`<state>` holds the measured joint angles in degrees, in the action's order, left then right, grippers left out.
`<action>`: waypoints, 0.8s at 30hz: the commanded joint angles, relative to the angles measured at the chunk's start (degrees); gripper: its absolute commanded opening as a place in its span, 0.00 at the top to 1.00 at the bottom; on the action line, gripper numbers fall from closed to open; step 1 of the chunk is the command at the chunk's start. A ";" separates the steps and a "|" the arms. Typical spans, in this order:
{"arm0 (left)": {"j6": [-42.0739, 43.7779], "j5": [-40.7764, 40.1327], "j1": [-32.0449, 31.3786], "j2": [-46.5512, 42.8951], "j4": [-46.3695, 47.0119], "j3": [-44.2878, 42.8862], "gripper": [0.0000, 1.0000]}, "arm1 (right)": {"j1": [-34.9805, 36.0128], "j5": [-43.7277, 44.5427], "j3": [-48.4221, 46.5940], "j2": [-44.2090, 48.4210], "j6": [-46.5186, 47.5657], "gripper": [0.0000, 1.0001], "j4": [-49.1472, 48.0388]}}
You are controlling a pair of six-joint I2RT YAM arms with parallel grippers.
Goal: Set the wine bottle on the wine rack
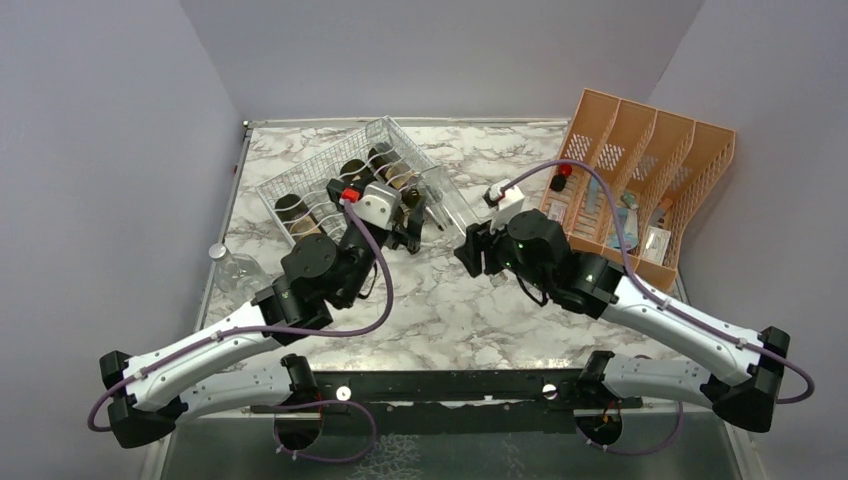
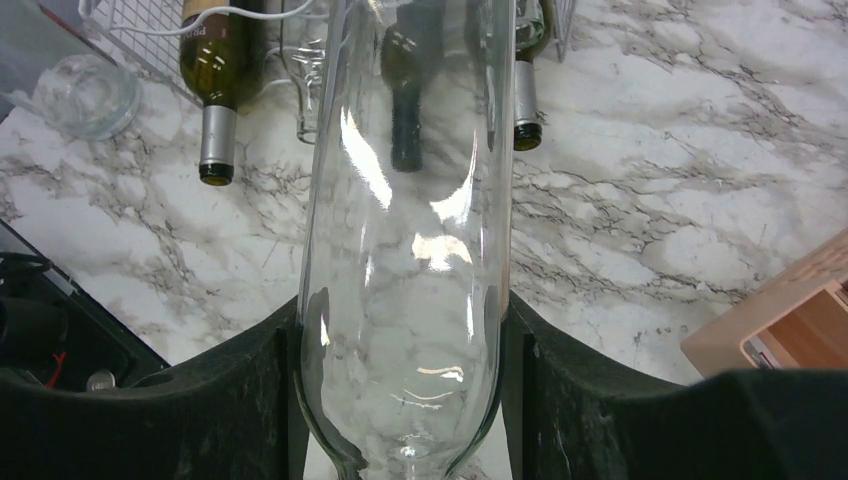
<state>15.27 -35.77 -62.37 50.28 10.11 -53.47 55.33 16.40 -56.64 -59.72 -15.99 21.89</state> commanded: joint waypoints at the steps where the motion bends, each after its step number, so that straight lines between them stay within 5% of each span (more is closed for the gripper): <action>1: -3.90 -2.14 -0.10 -2.27 -7.18 -2.66 0.01 | 0.04 -1.89 -1.15 -3.43 -0.18 0.99 -10.34; 15: -8.96 -11.69 -0.10 -7.40 -15.22 -9.29 0.01 | 0.02 -8.32 -13.64 -27.45 -0.22 0.99 -28.78; 24: -9.73 -13.60 -0.07 -11.91 -15.95 -9.35 0.01 | -0.65 -9.27 -30.25 -44.69 4.27 0.99 -26.51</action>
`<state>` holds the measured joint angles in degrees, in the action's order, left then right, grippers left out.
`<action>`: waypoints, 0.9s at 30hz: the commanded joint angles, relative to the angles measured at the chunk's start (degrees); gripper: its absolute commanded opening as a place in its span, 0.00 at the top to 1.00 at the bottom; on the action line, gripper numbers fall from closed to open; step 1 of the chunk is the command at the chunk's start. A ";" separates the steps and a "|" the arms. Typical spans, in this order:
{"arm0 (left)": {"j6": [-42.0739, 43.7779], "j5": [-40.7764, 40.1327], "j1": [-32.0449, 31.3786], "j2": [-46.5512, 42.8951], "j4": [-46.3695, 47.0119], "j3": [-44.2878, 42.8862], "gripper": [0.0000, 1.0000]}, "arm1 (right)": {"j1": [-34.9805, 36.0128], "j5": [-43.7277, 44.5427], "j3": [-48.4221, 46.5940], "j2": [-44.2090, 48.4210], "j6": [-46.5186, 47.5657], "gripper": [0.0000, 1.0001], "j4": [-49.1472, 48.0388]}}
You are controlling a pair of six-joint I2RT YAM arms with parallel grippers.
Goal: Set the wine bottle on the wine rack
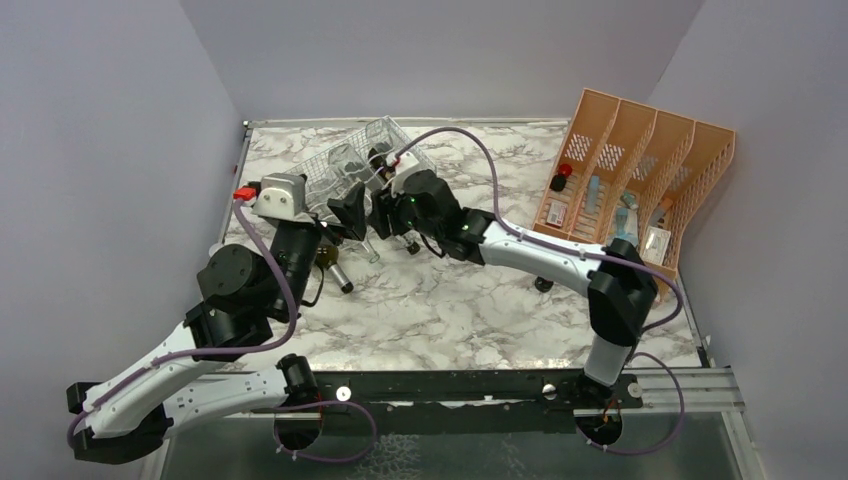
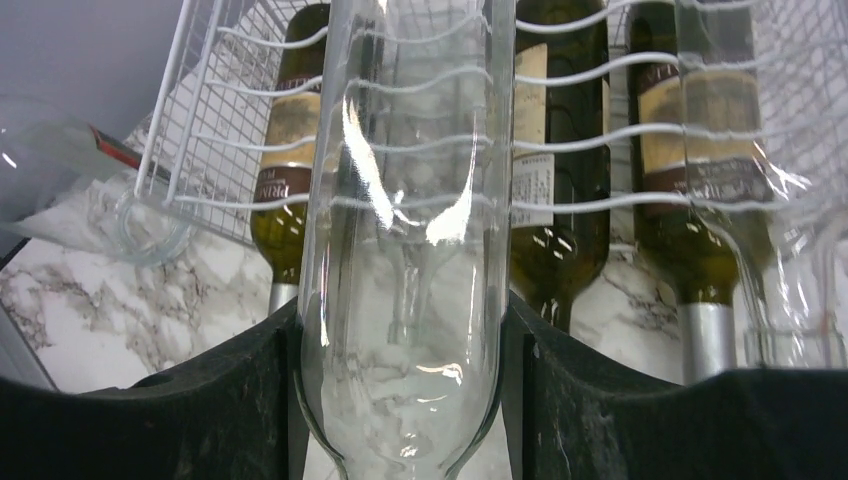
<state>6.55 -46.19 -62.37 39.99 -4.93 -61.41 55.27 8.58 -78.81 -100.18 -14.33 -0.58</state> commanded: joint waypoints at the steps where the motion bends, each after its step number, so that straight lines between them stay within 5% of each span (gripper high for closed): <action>1: -1.01 -3.42 -0.12 -1.90 -1.02 -1.51 0.01 | -0.98 -1.98 -9.67 -5.68 2.70 0.99 -3.32; 16: -0.31 -3.64 -0.12 -1.85 -1.37 -1.70 0.01 | -4.86 -3.95 -26.14 -19.72 3.37 0.92 7.77; 27: -0.32 -3.42 -0.12 -0.70 -2.00 -2.12 0.01 | -5.57 -1.91 -29.34 -23.43 4.38 0.69 10.66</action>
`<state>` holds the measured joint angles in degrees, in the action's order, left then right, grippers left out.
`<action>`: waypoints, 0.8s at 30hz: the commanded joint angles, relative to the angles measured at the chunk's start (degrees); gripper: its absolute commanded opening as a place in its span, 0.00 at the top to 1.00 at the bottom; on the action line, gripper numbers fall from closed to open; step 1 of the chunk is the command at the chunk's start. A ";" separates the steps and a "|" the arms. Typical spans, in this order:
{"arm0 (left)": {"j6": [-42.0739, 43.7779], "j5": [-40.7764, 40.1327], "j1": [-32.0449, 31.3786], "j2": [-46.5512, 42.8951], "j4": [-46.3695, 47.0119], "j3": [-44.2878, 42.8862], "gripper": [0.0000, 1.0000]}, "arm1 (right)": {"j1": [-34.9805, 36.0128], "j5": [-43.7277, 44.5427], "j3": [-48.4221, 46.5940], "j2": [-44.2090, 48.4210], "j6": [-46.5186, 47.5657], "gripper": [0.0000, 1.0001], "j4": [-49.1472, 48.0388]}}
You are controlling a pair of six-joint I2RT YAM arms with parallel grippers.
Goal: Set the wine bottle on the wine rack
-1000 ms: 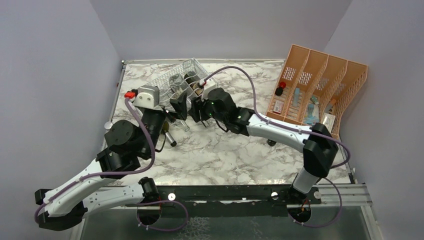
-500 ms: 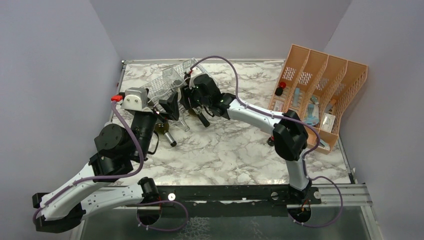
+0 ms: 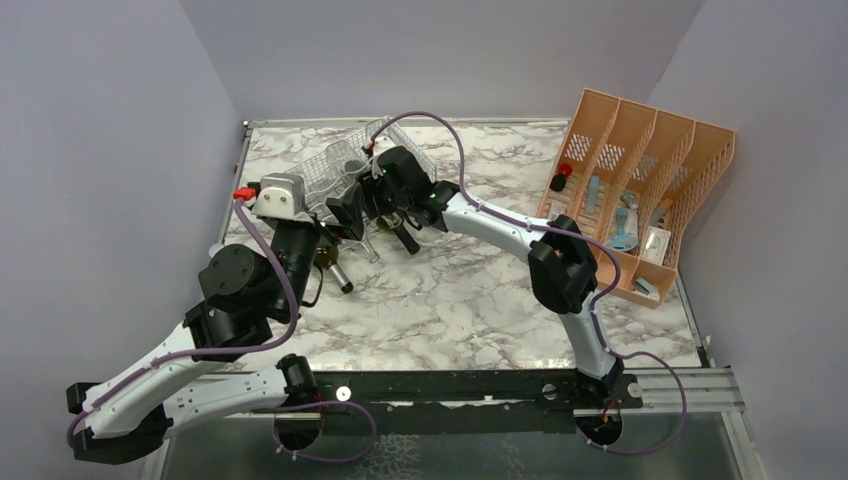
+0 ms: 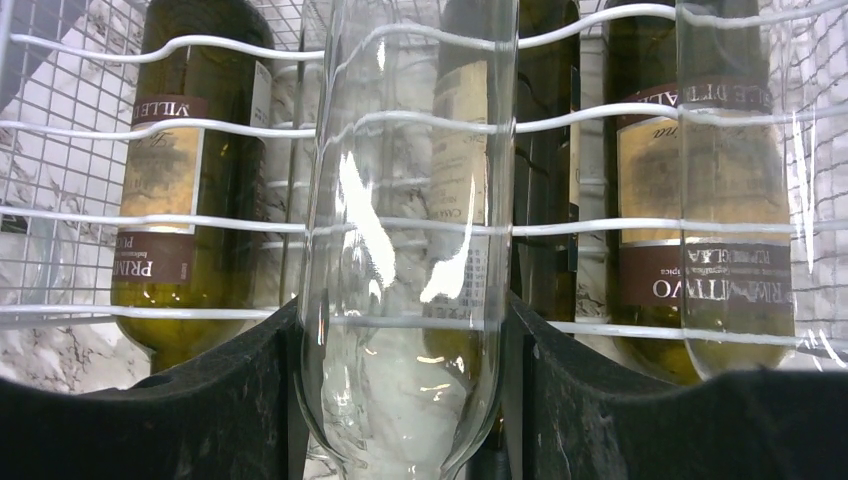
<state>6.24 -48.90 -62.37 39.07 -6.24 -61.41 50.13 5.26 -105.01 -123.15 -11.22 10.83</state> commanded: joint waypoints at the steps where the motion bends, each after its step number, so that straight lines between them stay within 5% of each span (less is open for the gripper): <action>1: 0.04 -0.88 -0.12 0.40 -0.62 -2.16 0.01 | -0.59 1.41 -3.41 -0.57 1.10 0.65 -0.35; 5: 0.32 -1.27 -0.12 0.76 -1.16 -2.78 0.01 | -1.07 2.19 -4.08 -0.60 0.42 0.44 0.60; 12: 0.44 -1.54 -0.12 1.04 -1.97 -3.72 0.01 | -1.16 1.91 -4.30 0.16 1.22 0.22 0.05; 24: -0.40 -0.58 -0.11 1.68 -3.08 -6.40 0.01 | -1.13 -2.58 3.05 9.17 0.58 0.19 -5.21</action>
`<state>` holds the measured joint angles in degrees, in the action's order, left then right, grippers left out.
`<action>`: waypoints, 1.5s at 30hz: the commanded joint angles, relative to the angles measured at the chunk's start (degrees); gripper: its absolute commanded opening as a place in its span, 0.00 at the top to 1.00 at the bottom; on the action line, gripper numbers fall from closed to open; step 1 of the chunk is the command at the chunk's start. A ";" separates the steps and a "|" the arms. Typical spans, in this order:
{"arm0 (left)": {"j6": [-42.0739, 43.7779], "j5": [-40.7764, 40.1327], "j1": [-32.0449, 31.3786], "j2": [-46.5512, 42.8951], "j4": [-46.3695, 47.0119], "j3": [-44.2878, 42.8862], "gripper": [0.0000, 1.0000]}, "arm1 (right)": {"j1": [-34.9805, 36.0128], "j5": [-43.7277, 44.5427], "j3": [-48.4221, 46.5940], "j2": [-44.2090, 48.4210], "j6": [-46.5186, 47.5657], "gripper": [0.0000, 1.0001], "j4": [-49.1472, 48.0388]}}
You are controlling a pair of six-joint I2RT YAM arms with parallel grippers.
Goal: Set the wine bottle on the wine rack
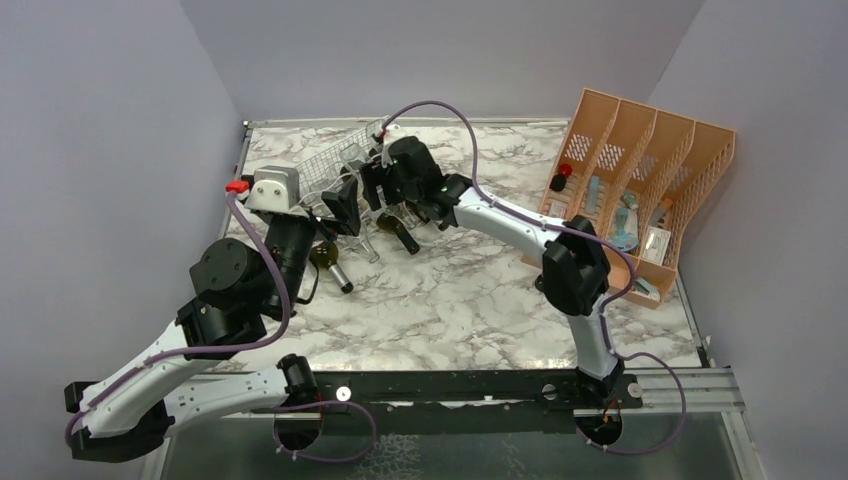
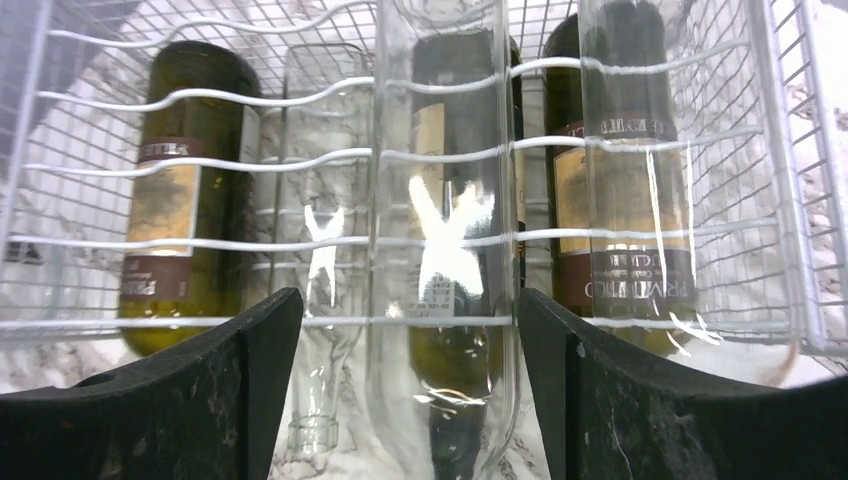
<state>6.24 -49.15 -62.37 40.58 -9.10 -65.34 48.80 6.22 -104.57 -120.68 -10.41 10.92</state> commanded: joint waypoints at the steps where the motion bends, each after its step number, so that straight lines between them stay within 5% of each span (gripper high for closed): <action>1: -0.36 -0.33 -0.12 0.12 -0.24 -2.78 0.01 | 0.24 -4.77 3.63 7.68 -0.34 0.20 -6.21; 9: 0.20 -0.07 -0.12 -0.36 0.29 -4.57 0.01 | 1.03 -6.84 8.48 11.22 -1.10 0.21 -9.97; 22: -0.35 -0.24 -0.12 -1.41 -0.65 -4.32 0.01 | 1.13 4.62 9.81 10.71 2.01 0.22 -2.70; 31: -0.02 -0.64 -0.12 -1.25 -0.73 -3.84 0.01 | 1.11 3.92 5.13 4.16 5.64 0.21 2.73; 41: 0.26 -1.11 -0.12 -1.26 -0.66 -3.88 0.01 | 1.12 5.83 1.87 -0.20 6.93 0.49 -0.09; 45: 0.35 -1.13 -0.12 -1.18 -0.67 -3.83 0.01 | 1.13 6.05 0.99 -1.30 6.41 0.52 -2.69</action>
<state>6.26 -49.17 -62.37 39.75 -9.56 -68.64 49.54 10.28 -100.62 -120.01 -4.23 12.73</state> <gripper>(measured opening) 0.988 0.594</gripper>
